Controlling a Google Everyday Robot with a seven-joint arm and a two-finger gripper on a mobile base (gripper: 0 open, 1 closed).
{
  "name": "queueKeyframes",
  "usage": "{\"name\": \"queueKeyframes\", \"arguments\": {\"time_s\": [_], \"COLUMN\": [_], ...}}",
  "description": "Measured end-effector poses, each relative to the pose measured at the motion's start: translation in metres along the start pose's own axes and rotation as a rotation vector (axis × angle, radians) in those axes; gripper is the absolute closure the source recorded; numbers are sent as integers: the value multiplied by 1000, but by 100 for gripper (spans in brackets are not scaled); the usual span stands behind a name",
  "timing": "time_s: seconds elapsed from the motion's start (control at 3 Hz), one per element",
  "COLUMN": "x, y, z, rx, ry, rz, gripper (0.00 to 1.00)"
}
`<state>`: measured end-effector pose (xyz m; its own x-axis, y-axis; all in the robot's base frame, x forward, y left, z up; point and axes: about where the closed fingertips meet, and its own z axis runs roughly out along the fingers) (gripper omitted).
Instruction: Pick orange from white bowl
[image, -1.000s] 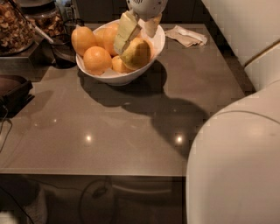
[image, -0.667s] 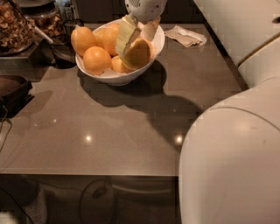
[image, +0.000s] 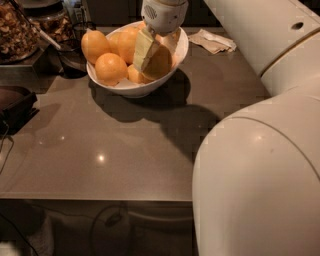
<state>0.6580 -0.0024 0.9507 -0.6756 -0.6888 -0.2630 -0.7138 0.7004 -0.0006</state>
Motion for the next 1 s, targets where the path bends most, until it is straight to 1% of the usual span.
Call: {"name": "queueKeyframes", "arguments": {"time_s": [0.33,0.67,1.0], "x": [4,10,9], "y": [1,-1,-1], "z": [13,14,14], "rx": [3,12,12], "ry": [33,17,15], "rz": [0,5,5], "gripper": [32,51,74]}}
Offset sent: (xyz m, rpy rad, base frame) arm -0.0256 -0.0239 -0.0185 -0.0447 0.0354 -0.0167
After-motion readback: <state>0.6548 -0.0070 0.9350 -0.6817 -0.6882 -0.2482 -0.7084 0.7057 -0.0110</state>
